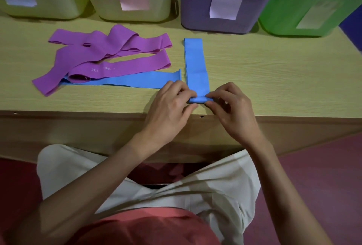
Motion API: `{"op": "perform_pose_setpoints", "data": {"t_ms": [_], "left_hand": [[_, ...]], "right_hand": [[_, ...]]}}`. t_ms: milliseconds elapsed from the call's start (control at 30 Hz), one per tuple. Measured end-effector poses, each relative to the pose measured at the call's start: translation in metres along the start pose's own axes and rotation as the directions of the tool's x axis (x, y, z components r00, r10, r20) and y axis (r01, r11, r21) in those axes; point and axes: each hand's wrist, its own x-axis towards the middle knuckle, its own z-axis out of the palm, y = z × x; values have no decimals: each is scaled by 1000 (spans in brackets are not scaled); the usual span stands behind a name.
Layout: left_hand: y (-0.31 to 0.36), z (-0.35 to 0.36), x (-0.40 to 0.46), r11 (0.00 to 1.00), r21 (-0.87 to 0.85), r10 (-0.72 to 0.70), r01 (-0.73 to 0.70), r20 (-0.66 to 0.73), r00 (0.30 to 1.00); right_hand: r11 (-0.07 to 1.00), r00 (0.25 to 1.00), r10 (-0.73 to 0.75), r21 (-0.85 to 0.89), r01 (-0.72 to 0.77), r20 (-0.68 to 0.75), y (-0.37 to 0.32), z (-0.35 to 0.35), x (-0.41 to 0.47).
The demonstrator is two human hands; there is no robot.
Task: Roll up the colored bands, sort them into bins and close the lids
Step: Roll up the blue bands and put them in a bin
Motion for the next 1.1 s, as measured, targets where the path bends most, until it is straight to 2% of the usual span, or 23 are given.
{"op": "perform_pose_setpoints", "data": {"t_ms": [233,400,500,633,733,833,933,1100], "left_hand": [[-2,0,6,999,28,29,-30,33,999],[-3,-4,6,999,-24,-26,28,61,998],[0,-11,7,992,-108,-59,64,52,997],[6,-26,15,967,-246,-69,70,12,998],[5,-31,28,968,-253,-20,-1,-77,997],[4,-28,50,972,-220,30,-81,-223,974],[4,-29,82,970,-213,29,-116,-373,927],[0,-44,140,959,-207,58,-195,-528,847]], "right_hand": [[1000,1000,2,7,-2,-8,-5,3,1],[999,1000,-4,49,3,6,-7,3,-2],[979,997,53,197,-42,-50,-16,1,-2],[894,990,140,434,-114,-28,-29,-8,9],[847,984,168,519,-117,-53,-38,-14,23],[813,975,184,576,-82,-122,-47,-22,42],[840,969,104,541,33,-222,-58,-33,71],[845,950,-27,501,188,-312,-68,-54,122]]}}
